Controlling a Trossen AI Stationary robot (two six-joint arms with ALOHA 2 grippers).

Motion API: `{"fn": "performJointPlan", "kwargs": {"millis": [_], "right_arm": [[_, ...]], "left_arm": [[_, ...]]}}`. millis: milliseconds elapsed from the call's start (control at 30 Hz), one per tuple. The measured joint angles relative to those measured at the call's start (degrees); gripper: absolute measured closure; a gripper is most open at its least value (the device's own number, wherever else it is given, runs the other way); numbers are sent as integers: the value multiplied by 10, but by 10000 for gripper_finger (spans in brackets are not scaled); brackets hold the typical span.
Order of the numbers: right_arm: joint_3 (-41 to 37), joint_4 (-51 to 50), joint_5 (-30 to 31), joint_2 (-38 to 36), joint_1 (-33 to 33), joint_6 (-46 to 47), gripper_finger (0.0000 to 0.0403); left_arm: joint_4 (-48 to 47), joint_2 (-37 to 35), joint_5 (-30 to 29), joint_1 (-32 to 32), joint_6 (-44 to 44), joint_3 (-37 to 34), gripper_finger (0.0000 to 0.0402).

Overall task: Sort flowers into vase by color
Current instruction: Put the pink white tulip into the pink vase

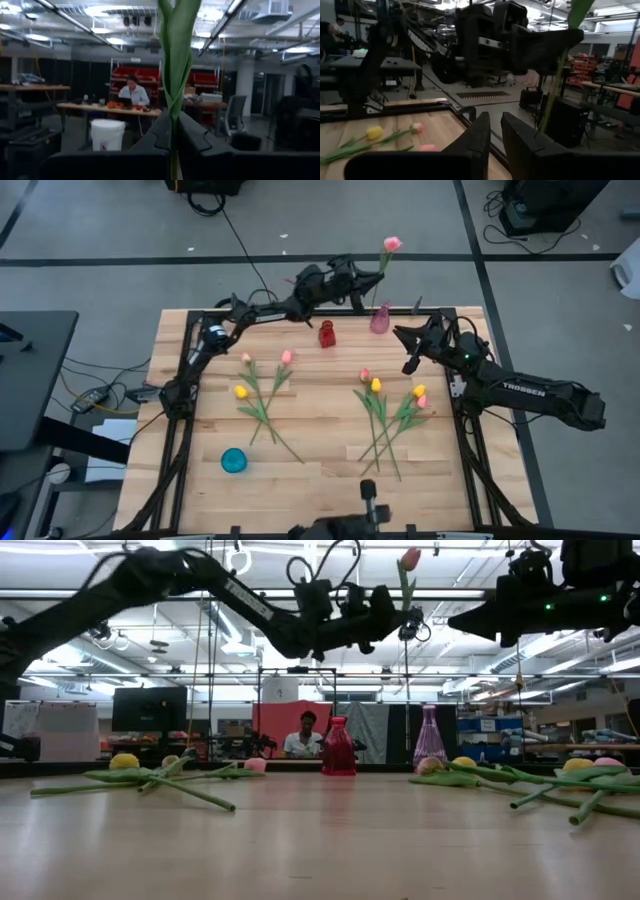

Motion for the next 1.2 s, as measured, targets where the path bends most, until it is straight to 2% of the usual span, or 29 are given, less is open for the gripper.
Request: {"fn": "performJointPlan", "kwargs": {"millis": [267,533,1200], "right_arm": [[0,2,8,0,0,13,341],[0,4,7,0,0,13,341],[0,10,1,0,0,18,341]], "left_arm": [[4,88,4,14,-12,141,387],[2,152,3,17,-36,230,387],[-1,163,-5,10,9,241,387]]}}
